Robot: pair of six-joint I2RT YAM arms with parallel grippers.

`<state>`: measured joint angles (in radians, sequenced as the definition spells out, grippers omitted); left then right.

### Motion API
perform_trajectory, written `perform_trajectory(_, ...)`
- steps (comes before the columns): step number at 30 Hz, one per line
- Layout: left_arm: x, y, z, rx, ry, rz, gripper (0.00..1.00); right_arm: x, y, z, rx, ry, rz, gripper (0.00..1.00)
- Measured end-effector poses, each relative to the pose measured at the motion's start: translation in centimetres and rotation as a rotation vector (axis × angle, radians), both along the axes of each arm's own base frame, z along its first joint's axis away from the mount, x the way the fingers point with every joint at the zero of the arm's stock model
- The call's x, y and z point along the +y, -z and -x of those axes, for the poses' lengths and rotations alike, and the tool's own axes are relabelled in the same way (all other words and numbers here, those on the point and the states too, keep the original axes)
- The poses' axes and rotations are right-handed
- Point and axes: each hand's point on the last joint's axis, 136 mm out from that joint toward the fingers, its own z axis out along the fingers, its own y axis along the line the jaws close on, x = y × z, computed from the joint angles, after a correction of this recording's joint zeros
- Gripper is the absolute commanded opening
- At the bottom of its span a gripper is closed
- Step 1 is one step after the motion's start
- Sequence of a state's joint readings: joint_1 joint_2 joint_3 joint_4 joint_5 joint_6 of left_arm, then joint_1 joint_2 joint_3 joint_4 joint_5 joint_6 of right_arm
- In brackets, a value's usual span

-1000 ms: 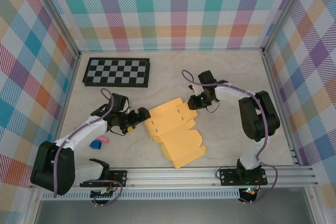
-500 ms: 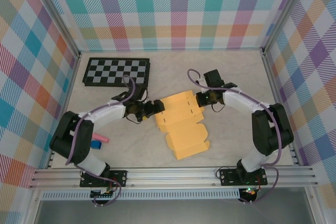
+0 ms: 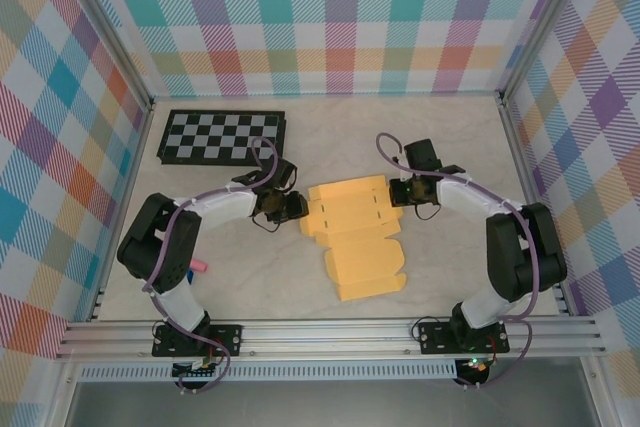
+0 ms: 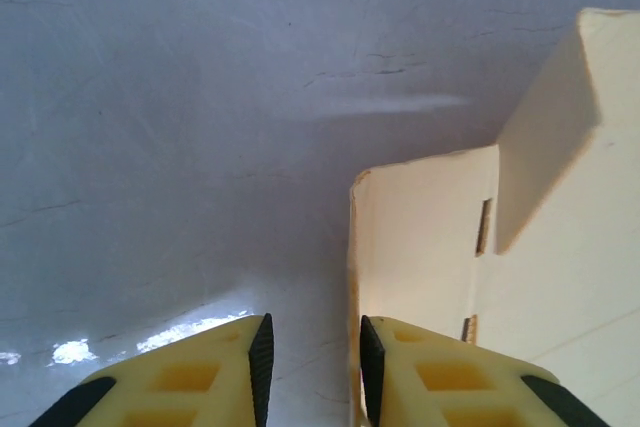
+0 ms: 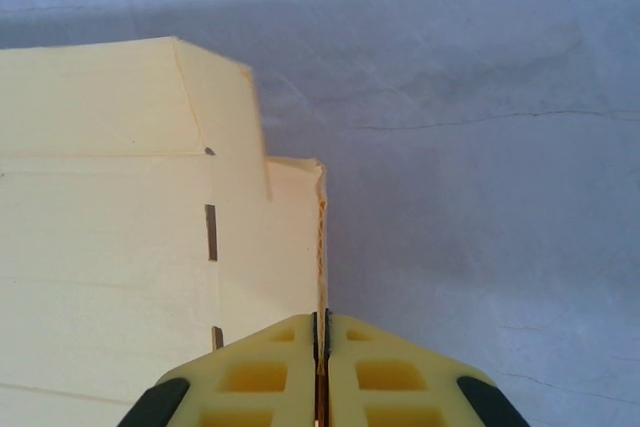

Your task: Fold the paper box

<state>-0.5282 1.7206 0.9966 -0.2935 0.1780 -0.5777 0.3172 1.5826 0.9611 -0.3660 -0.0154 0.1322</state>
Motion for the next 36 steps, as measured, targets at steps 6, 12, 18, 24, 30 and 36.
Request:
perform_trajectory(6, 0.3, 0.3, 0.2, -0.002, 0.022, -0.028, 0.12, 0.0, -0.2, 0.0, -0.011, 0.013, -0.018, 0.25)
perform_trajectory(12, -0.4, 0.2, 0.1, 0.0, 0.053, -0.013, 0.01, -0.2, -1.2, 0.7, -0.012, 0.034, -0.033, 0.4)
perform_trajectory(18, -0.4, -1.2, -0.1, -0.025, 0.02, 0.006, 0.0, -0.1, -6.2, 2.3, -0.051, 0.054, -0.084, 0.4)
perform_trajectory(24, -0.5, -2.7, -0.3, -0.038, -0.025, 0.042, 0.0, 6.8, -9.5, 6.7, -0.021, -0.075, -0.241, 0.4)
perform_trajectory(30, -0.5, -2.1, -0.1, -0.02, -0.07, 0.068, 0.0, 13.0, -5.5, 11.2, 0.119, -0.213, -0.235, 0.47)
perform_trajectory(36, -0.8, -2.3, -0.4, -0.029, -0.086, 0.093, 0.0, 15.8, -0.8, 13.2, 0.222, -0.275, -0.17, 0.57)
